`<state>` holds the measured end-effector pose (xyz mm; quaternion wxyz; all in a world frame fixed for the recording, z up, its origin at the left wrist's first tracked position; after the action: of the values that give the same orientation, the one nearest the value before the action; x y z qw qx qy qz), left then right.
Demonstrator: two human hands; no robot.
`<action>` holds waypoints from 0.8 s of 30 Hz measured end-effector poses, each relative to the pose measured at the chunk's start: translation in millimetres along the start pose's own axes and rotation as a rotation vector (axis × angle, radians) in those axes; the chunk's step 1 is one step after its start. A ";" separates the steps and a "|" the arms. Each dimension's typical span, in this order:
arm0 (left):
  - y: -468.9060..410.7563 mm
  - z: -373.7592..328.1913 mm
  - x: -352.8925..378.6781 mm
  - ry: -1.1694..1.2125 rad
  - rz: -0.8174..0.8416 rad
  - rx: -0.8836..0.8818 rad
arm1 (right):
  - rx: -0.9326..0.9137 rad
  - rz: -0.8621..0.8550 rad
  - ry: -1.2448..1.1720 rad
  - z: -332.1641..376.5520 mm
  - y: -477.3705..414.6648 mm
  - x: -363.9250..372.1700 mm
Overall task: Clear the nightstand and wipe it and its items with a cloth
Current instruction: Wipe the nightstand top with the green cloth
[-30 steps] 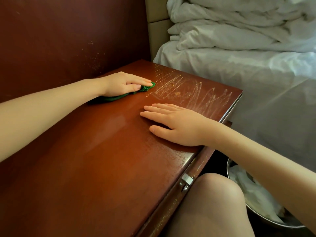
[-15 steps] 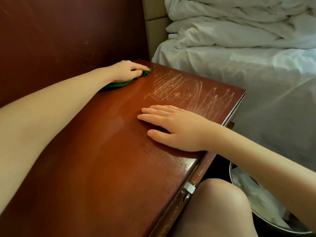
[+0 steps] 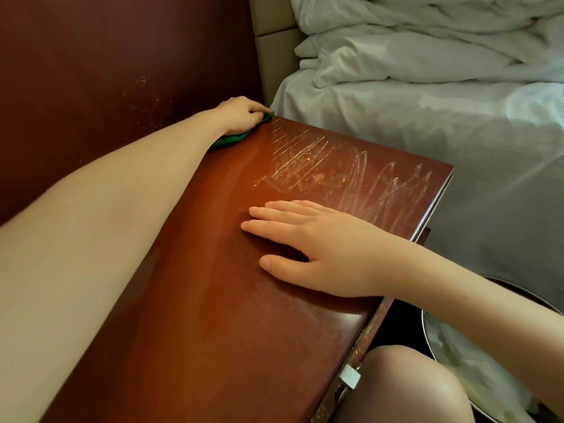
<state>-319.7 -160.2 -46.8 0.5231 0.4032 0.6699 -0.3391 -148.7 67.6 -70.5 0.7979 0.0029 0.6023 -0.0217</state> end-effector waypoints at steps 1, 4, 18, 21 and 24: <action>-2.2 -2.4 -0.1 -0.008 -0.002 0.003 | -0.001 -0.002 -0.002 0.0 0.2 -0.1; -7.8 -4.8 0.3 -0.014 0.023 0.001 | -0.006 -0.007 -0.005 0.6 0.3 -0.7; 1.4 -6.3 3.7 -0.017 0.079 0.093 | 0.002 -0.010 -0.014 0.3 0.0 -0.4; 6.6 -7.0 3.6 -0.011 0.091 0.114 | 0.007 -0.010 -0.010 0.3 -0.1 0.0; 11.1 -6.3 3.6 0.001 0.099 0.128 | 0.010 -0.008 -0.002 0.5 0.3 -0.1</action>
<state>-312.9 -149.1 -49.3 0.5120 0.4688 0.6263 -0.3546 -148.1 67.8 -70.3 0.7985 0.0045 0.6014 -0.0277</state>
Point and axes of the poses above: each hand's wrist, its own y-axis away from the middle knuckle, its own x-axis out of the palm, z = x × y, the point moved 7 cm from there along -y, towards the middle knuckle, and after that the axes turned 10 degrees about -x, right-handed, at the moved point
